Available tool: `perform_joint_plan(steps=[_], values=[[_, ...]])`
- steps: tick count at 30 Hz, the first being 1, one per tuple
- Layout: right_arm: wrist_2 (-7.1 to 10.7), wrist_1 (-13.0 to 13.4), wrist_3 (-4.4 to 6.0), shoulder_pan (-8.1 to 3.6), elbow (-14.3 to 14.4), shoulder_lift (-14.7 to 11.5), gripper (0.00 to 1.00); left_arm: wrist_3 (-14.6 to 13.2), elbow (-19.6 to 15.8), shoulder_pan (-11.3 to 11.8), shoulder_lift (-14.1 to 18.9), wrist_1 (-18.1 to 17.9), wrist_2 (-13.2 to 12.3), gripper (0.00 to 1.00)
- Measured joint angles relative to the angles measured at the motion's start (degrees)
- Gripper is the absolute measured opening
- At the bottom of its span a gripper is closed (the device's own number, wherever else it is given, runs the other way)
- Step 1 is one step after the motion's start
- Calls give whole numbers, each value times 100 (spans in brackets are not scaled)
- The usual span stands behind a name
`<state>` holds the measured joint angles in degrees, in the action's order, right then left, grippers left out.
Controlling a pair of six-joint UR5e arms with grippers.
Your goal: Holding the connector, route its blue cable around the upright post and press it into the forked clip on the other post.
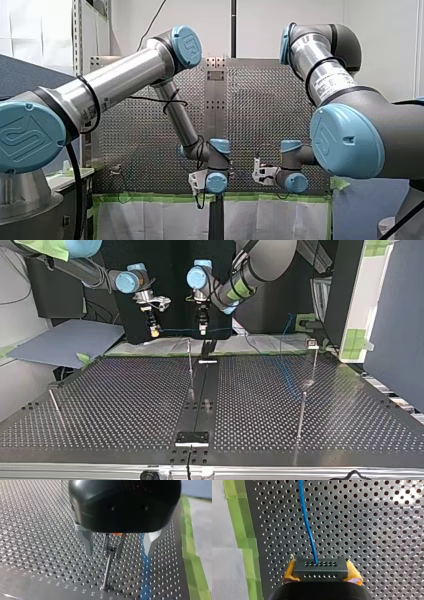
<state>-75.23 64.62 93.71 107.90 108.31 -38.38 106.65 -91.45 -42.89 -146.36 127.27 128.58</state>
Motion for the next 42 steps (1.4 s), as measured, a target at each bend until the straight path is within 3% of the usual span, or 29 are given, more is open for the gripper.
perform_joint_plan(steps=[5, 13, 31, 42], values=[[2, -1, 0, -1, 1, 0, 0, -218, 2, -3, 0, -92, -66, 100], [0, -8, -4, -1, -2, 0, 0, -602, 0, 6, 0, 0, -449, 100], [7, -3, -17, -1, -1, 2, 0, -549, -2, 68, 1, 715, -1252, 100], [0, 6, -18, -1, -1, 0, 0, -482, 66, 137, -9, 586, -1266, 100]])
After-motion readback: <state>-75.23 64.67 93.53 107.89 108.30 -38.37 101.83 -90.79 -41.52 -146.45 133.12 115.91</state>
